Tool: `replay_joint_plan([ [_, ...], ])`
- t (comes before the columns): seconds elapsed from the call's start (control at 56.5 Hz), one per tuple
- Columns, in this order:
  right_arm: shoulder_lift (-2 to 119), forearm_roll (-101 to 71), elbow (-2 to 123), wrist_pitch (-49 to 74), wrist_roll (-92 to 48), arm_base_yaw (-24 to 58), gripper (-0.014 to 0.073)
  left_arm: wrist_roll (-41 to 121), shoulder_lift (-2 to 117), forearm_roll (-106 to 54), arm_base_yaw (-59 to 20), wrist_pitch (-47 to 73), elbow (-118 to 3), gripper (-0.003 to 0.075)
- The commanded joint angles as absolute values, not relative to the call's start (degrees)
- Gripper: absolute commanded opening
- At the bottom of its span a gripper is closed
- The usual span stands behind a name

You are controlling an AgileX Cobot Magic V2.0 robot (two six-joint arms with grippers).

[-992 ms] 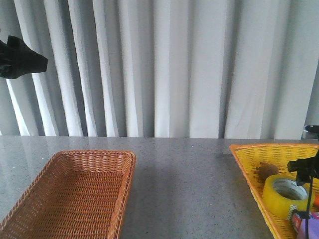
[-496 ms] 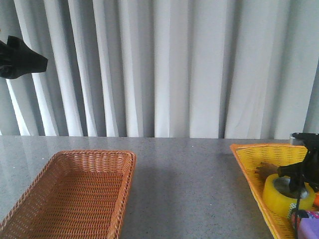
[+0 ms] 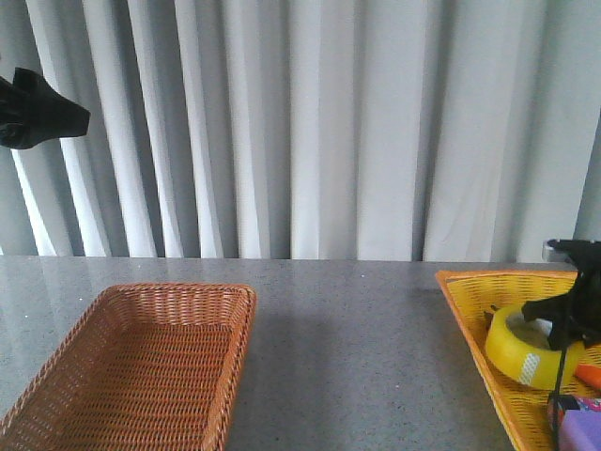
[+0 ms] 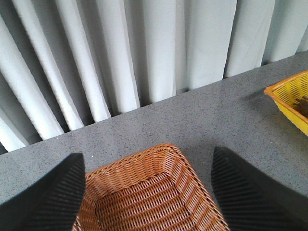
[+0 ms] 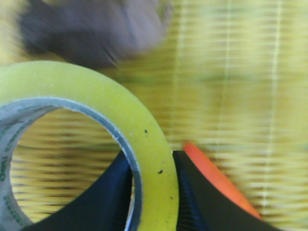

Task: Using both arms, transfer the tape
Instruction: 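Lower the right gripper onto the yellow tape roll and grasp it, then carry the tape roll with the right gripper and set it on the table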

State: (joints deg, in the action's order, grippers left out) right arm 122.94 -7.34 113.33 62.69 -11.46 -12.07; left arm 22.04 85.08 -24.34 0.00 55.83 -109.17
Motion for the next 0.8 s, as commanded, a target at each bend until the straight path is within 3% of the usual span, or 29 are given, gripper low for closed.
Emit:
replay_joint_plan([
  [0.0, 116.6, -14.1, 120.2, 62.1, -14.6, -11.8, -0.0004, 21.6, 83.0, -25.8, 0.0, 52.4, -110.8, 0.0522],
  [0.283, 111.5, -16.0, 124.3, 63.5, -19.1, 0.0, 0.0000, 21.6, 83.0, -25.8, 0.0, 52.4, -110.8, 0.0522],
  [0.567, 113.8, -3.2, 122.6, 66.1, -16.0, 13.0, 0.0006, 21.6, 82.8, -25.8, 0.0, 52.6, -110.8, 0.0522],
  [0.779, 118.2, 1.0, 118.2, 65.9, -15.3, 17.2, 0.0014, 21.6, 82.8, -25.8, 0.0, 53.2, -110.8, 0.0522],
])
